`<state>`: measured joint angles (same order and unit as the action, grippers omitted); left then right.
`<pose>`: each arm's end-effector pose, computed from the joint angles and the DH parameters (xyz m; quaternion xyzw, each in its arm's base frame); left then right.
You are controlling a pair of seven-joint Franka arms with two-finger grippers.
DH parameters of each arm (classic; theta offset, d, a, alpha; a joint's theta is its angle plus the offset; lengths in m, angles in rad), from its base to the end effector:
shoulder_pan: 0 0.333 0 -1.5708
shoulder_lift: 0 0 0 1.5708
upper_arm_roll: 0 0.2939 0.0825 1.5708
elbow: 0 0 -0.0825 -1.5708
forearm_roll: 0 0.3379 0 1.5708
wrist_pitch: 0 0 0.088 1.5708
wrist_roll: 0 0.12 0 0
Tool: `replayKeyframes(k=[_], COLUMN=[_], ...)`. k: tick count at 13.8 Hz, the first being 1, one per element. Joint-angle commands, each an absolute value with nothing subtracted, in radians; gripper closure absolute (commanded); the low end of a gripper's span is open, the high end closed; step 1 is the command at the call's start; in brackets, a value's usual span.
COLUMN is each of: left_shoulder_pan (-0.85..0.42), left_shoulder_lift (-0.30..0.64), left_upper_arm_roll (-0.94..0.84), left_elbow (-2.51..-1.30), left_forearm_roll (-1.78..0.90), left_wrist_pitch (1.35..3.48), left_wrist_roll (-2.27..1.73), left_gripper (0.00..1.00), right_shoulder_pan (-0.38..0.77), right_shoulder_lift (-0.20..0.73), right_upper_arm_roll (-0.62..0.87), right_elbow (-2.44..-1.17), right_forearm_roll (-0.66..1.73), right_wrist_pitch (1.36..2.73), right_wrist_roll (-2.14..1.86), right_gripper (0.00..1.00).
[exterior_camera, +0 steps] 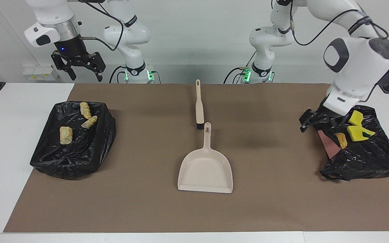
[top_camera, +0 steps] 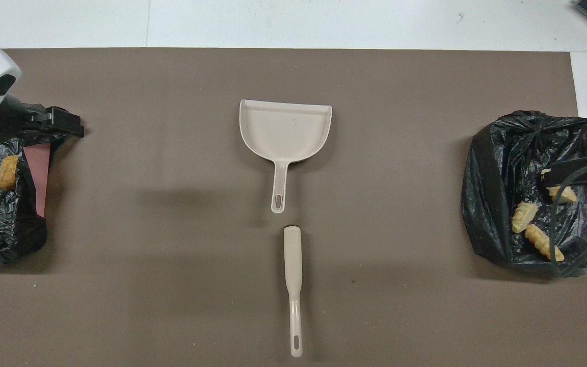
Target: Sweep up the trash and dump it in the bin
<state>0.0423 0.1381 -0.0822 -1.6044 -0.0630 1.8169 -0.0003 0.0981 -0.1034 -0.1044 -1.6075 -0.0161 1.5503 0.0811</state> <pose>0.5652 -0.0259 0.5237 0.9986 -0.0126 0.0366 0.0372 0.4769 -0.0078 0.6226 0.9988 -0.0439 0.0229 0.0018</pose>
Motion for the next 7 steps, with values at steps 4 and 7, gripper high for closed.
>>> replayKeyframes(k=[4,7], left_shoulder_pan=[0.038,0.038], left_shoulder_lift=[0.129,0.084], left_upper_arm_roll=[-0.092,-0.095], left_elbow=[-1.445,-1.453], left_forearm_roll=[0.012,0.008], left_wrist_pitch=[1.548,1.551], left_wrist_roll=[0.003,0.005], left_gripper=[0.00,0.00], right_shoulder_pan=[0.087,0.087], right_shoulder_lift=[-0.120,-0.120], right_upper_arm_roll=[-0.106,-0.106], right_elbow=[-1.624,-1.624], right_forearm_roll=[-0.018,-0.018], right_wrist_pitch=[1.568,1.566], right_wrist_roll=[0.058,0.064], right_gripper=[0.00,0.00])
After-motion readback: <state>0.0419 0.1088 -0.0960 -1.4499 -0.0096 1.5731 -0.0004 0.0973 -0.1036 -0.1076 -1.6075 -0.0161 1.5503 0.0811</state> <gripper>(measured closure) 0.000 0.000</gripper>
